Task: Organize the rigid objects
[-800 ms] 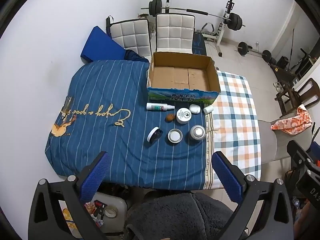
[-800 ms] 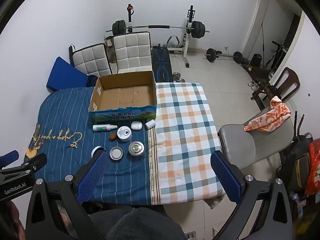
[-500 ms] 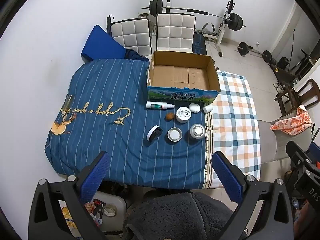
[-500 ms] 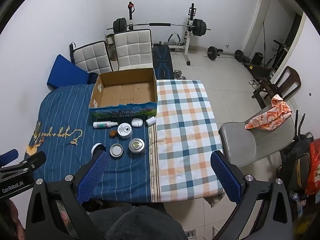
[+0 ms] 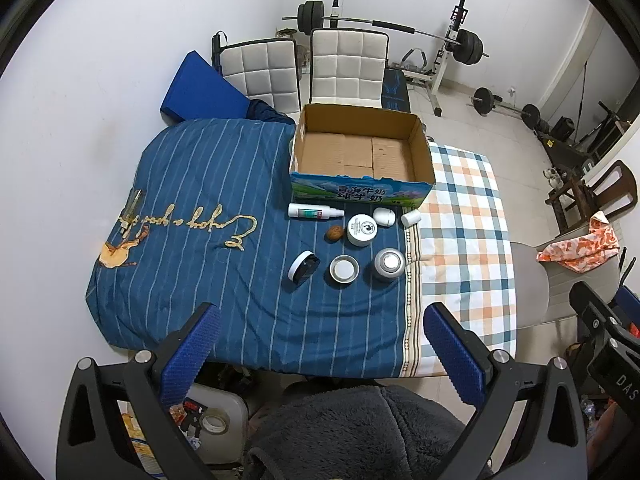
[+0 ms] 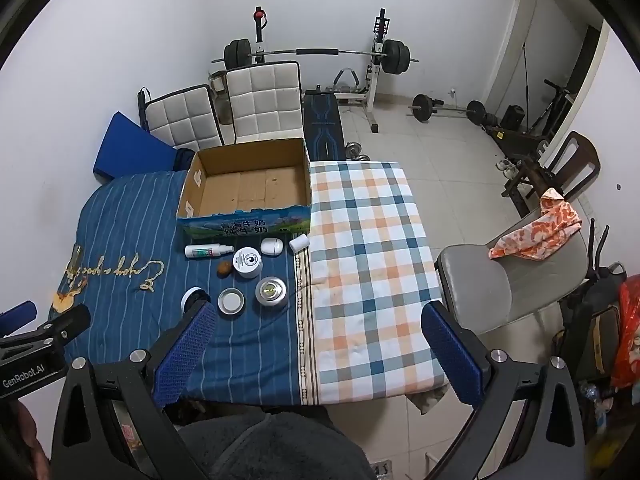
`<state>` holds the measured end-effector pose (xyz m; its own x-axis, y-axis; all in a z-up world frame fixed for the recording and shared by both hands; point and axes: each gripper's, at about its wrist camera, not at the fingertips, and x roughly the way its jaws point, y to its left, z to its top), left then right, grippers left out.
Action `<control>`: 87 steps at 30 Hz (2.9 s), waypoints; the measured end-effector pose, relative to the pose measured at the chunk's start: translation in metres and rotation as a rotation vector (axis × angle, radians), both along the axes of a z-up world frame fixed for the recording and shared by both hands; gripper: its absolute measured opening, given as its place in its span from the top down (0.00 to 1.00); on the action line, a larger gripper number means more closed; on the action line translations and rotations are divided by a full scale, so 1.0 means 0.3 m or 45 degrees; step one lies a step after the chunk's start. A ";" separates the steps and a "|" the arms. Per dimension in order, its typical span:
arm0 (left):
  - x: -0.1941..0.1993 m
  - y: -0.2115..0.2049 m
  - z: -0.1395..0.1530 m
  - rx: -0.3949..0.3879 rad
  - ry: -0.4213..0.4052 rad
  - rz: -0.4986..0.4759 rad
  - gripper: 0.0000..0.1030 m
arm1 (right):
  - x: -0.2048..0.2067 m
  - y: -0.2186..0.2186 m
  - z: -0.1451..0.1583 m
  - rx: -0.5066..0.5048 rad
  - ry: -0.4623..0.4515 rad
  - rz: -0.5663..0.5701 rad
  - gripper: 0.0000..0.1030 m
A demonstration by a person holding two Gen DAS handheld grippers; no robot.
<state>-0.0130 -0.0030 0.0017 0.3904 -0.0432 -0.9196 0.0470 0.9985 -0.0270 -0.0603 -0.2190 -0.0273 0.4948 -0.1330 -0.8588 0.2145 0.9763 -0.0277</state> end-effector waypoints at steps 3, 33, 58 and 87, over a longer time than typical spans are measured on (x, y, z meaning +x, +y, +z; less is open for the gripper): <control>-0.005 -0.012 0.001 0.004 -0.003 -0.006 0.00 | -0.006 -0.010 0.011 0.005 -0.007 -0.004 0.00; 0.066 -0.013 -0.015 -0.009 0.004 -0.016 0.00 | 0.054 -0.018 0.007 -0.006 -0.004 -0.020 0.00; 0.212 -0.040 -0.121 0.051 0.030 0.004 0.00 | 0.196 -0.085 -0.149 0.078 0.066 -0.024 0.00; 0.651 0.088 -1.329 0.222 0.670 -0.127 0.47 | 0.726 0.141 -1.449 0.201 0.860 0.102 0.04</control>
